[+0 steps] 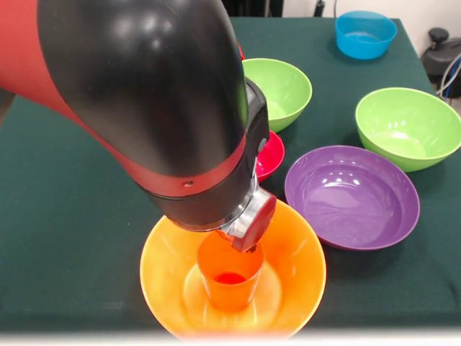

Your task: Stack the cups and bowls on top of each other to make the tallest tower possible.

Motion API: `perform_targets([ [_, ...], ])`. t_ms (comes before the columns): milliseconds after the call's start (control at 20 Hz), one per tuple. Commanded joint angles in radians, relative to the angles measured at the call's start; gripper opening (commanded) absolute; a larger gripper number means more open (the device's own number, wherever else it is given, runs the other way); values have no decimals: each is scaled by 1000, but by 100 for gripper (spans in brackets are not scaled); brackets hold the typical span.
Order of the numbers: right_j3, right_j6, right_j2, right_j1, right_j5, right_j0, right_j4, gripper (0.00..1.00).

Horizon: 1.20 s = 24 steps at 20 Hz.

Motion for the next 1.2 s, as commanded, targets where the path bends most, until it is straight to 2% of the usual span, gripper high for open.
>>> perform_targets([
  [50, -24, -136, 65, -22, 93, 11, -190, 100],
  [350, -45, -146, 48, -23, 85, -3, -168, 100],
  [550, -44, -157, 88, -40, 63, 8, -189, 100],
  [650, -38, -146, 125, -49, 91, 20, -211, 100],
  [950, -4, -135, 263, -81, 120, 65, -332, 100],
  [1100, 5, -135, 325, -92, 115, 87, -376, 100],
  [1200, 17, -150, 373, -110, 63, 108, -427, 100],
])
